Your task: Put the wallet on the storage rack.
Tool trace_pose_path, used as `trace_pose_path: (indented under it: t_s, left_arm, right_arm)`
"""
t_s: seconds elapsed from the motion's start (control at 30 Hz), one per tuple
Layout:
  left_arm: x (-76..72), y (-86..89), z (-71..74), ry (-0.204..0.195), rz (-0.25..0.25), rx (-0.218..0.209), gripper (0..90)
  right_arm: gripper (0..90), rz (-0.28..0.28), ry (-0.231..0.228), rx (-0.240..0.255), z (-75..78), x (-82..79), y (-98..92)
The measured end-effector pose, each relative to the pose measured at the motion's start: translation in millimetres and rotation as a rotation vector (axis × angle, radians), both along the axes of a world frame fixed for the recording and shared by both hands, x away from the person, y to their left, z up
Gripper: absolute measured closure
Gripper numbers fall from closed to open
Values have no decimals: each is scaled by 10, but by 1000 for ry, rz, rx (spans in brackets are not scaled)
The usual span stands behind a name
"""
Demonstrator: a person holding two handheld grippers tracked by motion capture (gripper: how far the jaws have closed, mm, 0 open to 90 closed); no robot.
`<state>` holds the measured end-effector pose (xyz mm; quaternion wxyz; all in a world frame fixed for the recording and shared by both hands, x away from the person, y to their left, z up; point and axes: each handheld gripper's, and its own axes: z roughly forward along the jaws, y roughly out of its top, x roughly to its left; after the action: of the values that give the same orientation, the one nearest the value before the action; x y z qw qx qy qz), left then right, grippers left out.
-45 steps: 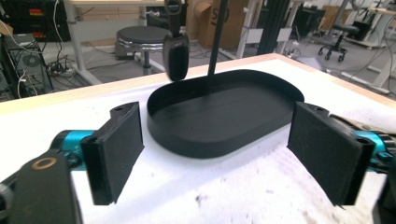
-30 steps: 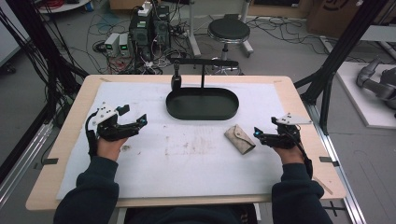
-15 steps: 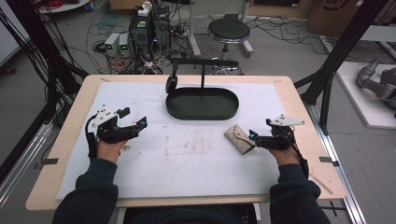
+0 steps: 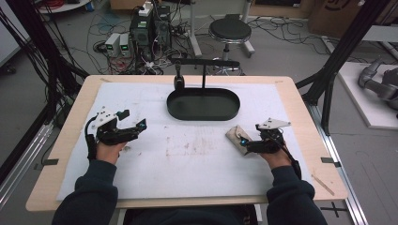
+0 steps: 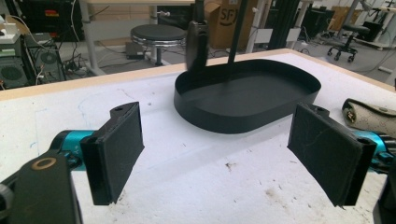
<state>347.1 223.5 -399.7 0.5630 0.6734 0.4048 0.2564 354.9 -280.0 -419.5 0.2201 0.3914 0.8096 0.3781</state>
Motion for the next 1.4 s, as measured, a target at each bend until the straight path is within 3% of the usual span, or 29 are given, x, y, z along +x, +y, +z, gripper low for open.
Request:
trace_pose_path:
  t_s: [0.33, 0.5, 0.67, 0.9, 1.0, 1.07, 1.27, 1.4]
  left_arm:
    - [2, 15, -6, 0, 11, 1, 179]
    - [8, 13, -12, 5, 11, 3, 179]
    - [10, 13, -14, 5, 18, 5, 180]
    - [18, 12, -24, 14, 18, 10, 180]
    - [21, 15, -25, 15, 20, 11, 179]
    - [23, 17, -27, 17, 23, 10, 180]
    - [23, 16, -28, 16, 26, 11, 179]
    - [21, 14, -26, 14, 26, 18, 182]
  right_arm:
    - [166, 42, 70, -83, -165, 43, 166]
    - [165, 54, 99, -157, -251, 63, 230]
    - [172, 49, 146, -131, -251, 104, 201]
    - [327, 75, 174, -124, -213, 95, 208]
    - [372, 101, 142, -191, -173, 64, 271]
    - [392, 104, 140, -209, -155, 55, 293]
    - [445, 89, 177, -138, -132, 88, 233]
    - [468, 88, 179, -113, -116, 95, 209]
